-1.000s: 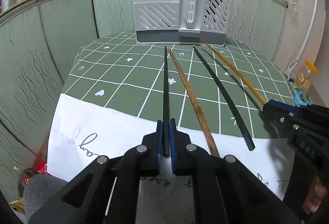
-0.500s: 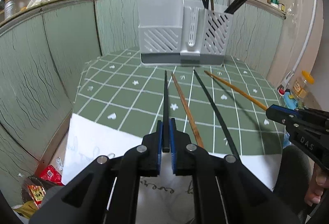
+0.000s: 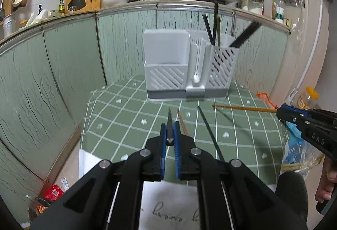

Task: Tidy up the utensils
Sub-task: 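Lift both held chopsticks and carry them toward the white holder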

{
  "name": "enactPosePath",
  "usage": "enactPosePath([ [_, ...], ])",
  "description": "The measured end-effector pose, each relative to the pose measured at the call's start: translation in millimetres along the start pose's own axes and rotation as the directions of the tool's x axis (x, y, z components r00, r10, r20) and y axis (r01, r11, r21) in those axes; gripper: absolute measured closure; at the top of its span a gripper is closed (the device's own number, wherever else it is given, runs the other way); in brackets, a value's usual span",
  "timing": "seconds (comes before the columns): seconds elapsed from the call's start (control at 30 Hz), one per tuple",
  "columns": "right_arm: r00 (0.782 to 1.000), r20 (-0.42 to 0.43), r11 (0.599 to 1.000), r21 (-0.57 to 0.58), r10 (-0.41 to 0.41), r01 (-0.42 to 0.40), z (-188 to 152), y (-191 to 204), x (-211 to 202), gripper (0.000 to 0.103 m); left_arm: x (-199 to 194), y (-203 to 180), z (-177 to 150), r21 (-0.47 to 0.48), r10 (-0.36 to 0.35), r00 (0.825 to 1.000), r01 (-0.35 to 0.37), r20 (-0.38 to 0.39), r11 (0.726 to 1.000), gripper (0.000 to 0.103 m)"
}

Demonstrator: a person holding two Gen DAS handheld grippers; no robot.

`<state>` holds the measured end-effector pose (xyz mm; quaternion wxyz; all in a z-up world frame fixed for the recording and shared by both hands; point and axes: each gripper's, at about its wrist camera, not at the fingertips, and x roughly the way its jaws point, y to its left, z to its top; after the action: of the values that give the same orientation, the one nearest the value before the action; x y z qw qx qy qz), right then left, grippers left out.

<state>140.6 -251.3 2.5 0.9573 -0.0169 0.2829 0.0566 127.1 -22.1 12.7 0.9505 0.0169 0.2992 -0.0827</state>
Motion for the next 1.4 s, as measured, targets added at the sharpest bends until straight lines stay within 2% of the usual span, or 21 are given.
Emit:
enactPosePath([
  [0.53,0.998,0.061,1.000,0.000,0.017,-0.017,66.6,-7.1,3.8,0.097,12.4,17.5,74.0,0.007,-0.014,0.999,0.014,0.046,1.000,0.095],
  [0.93,0.995,0.087,0.999,0.023,0.038,-0.040,94.0,-14.3,9.2,0.097,26.2,11.8,93.6,0.019,-0.036,0.999,0.035,0.028,0.999,0.095],
  [1.2,0.994,0.089,0.998,0.018,0.065,-0.066,111.3,-18.6,-9.8,0.097,10.8,7.8,110.7,0.048,-0.050,0.998,0.049,0.033,0.998,0.095],
  [1.4,0.993,0.079,0.996,0.027,0.085,-0.088,131.9,-23.9,-32.6,0.097,-11.4,1.1,136.6,0.073,-0.080,0.996,0.078,0.035,0.994,0.095],
])
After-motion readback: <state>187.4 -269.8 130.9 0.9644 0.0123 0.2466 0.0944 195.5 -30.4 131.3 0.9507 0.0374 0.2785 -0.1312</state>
